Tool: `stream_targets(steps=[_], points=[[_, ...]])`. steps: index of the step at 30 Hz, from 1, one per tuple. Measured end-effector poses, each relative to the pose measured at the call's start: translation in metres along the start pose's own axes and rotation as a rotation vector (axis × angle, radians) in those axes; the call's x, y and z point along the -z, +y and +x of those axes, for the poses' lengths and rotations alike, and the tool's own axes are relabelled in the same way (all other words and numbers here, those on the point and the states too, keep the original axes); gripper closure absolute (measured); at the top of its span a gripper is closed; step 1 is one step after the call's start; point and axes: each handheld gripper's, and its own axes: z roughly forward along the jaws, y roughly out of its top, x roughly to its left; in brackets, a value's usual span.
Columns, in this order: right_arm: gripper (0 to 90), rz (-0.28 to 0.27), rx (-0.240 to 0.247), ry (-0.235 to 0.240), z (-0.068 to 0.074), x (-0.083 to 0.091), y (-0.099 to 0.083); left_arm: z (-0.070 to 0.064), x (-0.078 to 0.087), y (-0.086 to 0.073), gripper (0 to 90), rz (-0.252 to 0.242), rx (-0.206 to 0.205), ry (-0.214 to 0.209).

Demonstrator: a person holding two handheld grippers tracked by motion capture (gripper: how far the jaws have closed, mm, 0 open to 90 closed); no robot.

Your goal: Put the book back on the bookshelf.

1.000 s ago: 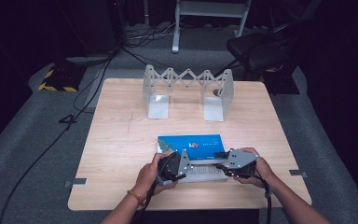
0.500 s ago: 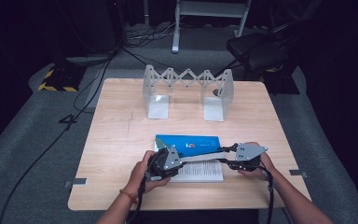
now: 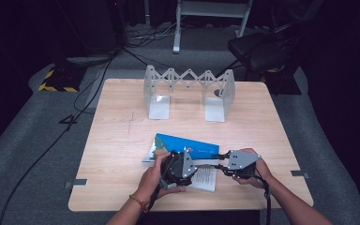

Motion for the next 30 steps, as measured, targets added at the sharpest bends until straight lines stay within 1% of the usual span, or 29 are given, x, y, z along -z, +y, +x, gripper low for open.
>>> stream_targets(steps=[3, 4, 5, 7, 9, 10, 11, 12, 14, 16, 18, 19, 20, 21, 23, 24, 25, 26, 27, 29, 30], points=[[71.1, 0.006, -0.013, 0.003, 0.000, 0.000, 0.001, 0.000, -0.001, 0.001, 39.8, -0.003, 0.014, 0.026], [71.1, 0.006, -0.018, 0.000, 0.000, 0.000, 0.002, 0.001, -0.001, 0.000, 40.9, -0.006, 0.025, 0.035], [71.1, 0.007, -0.019, -0.001, 0.000, 0.000, 0.002, 0.001, -0.002, 0.000, 42.7, -0.004, 0.024, 0.054], [71.1, 0.008, -0.022, -0.004, 0.001, -0.001, 0.003, 0.002, -0.002, 0.001, 43.1, -0.005, 0.032, 0.067], [70.9, 0.011, -0.035, -0.004, 0.001, -0.001, 0.003, 0.002, -0.002, 0.000, 45.5, -0.005, 0.027, 0.060], [70.8, 0.011, -0.039, -0.006, 0.001, -0.002, 0.003, 0.003, -0.001, -0.001, 50.2, -0.008, 0.011, 0.034], [70.0, 0.008, -0.045, -0.009, 0.001, -0.002, 0.003, 0.003, 0.000, -0.003, 58.3, -0.013, 0.008, 0.016], [68.6, 0.004, -0.053, -0.010, 0.000, -0.002, 0.003, 0.003, 0.000, -0.004, 62.4, -0.019, 0.002, -0.002], [65.0, -0.013, -0.073, 0.002, -0.003, -0.001, 0.003, 0.004, -0.001, -0.007, 66.6, -0.029, 0.006, -0.026], [60.6, -0.032, -0.102, 0.003, -0.004, -0.001, 0.003, 0.005, 0.000, -0.009, 69.2, -0.044, 0.001, -0.030], [56.0, -0.060, -0.141, -0.003, -0.008, 0.002, 0.001, 0.007, 0.001, -0.012, 70.9, -0.069, 0.019, -0.034], [52.5, -0.071, -0.159, -0.015, -0.011, 0.005, 0.000, 0.010, 0.002, -0.013, 71.5, -0.084, 0.037, -0.042], [48.2, -0.084, -0.191, -0.012, -0.015, 0.008, -0.003, 0.013, 0.004, -0.016, 71.7, -0.113, 0.059, -0.046], [47.4, -0.092, -0.222, -0.018, -0.020, 0.013, -0.008, 0.016, 0.006, -0.017, 72.2, -0.128, 0.074, -0.055], [46.3, -0.100, -0.253, -0.043, -0.027, 0.020, -0.016, 0.022, 0.012, -0.020, 72.2, -0.163, 0.108, -0.068], [44.3, -0.099, -0.268, -0.060, -0.031, 0.022, -0.022, 0.025, 0.015, -0.020, 72.4, -0.178, 0.116, -0.069], [42.5, -0.087, -0.281, -0.082, -0.034, 0.025, -0.027, 0.028, 0.017, -0.021, 72.6, -0.191, 0.135, -0.076], [42.3, -0.064, -0.287, -0.105, -0.037, 0.025, -0.034, 0.031, 0.019, -0.022, 72.6, -0.207, 0.146, -0.080], [42.2, -0.045, -0.297, -0.114, -0.040, 0.025, -0.040, 0.032, 0.021, -0.023, 72.8, -0.218, 0.156, -0.079], [41.4, -0.004, -0.314, -0.128, -0.044, 0.020, -0.053, 0.036, 0.024, -0.025, 72.9, -0.239, 0.178, -0.086], [40.4, 0.007, -0.337, -0.112, -0.046, 0.016, -0.058, 0.037, 0.025, -0.026, 73.0, -0.249, 0.179, -0.087]])
